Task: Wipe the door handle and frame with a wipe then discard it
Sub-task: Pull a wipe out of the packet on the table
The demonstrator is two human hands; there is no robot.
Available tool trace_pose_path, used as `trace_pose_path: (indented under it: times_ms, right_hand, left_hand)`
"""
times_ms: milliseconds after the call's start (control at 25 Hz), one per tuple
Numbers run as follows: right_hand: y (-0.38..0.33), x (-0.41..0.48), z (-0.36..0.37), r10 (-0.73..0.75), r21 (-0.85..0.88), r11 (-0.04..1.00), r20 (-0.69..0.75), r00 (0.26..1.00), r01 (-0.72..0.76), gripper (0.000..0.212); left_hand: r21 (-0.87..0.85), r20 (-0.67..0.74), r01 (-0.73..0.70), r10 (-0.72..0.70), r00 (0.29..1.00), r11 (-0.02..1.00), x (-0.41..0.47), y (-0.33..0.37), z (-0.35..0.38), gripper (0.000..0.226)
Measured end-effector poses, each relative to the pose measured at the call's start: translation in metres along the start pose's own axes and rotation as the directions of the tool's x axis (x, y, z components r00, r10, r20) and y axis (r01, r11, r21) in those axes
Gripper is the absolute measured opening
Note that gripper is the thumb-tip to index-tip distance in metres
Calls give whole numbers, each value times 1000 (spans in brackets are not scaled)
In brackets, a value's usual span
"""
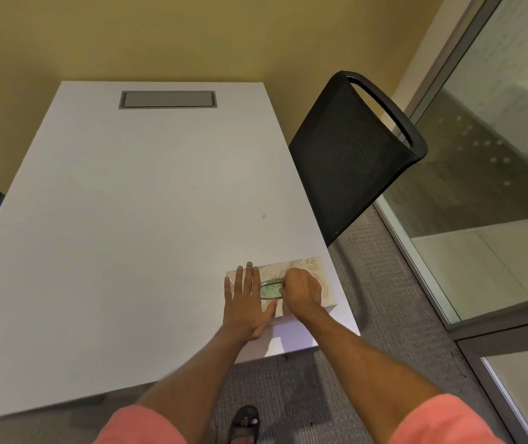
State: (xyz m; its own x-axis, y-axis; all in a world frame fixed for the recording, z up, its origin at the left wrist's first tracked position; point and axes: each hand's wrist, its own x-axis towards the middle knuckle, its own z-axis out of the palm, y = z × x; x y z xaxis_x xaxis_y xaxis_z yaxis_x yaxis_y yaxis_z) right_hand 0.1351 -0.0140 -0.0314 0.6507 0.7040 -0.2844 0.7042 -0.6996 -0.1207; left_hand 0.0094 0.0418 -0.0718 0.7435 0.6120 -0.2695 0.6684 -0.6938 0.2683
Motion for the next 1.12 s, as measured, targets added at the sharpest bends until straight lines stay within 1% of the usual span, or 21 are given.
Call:
trace_pose_path:
  times_ms: [200, 320, 600, 800, 1000, 1120]
  right_hand:
    - [-9, 6, -2, -41, -144, 989, -11, 999, 39, 14]
    - [-9, 9, 1, -79, -167, 983, -7, 997, 77, 15]
    - [-7, 12, 8, -103, -109, 989, -21, 994, 100, 15]
    - [1, 16, 9, -112, -42, 993, 1, 994, 112, 13]
    - [9, 15, 9, -155, -14, 988, -5, 988, 155, 14]
    - [9, 13, 10, -140, 8, 990, -12, 990, 140, 10]
  left_hand:
    - [-9, -1, -4, 4, 1000, 1000, -1, 0, -1, 84]
    - [-22, -10, -8, 8, 1000, 1000, -2, 0, -1, 83]
    - [-20, -26, -3, 2, 1000, 1000, -1, 0, 3, 83]
    - [-16, -34, -4, 3, 999, 1000, 1, 0, 5, 83]
    - [-9, -42, -6, 6, 999, 1000, 1, -1, 7, 84]
    - [-4, -47, -2, 2, 999, 1000, 2, -1, 8, 84]
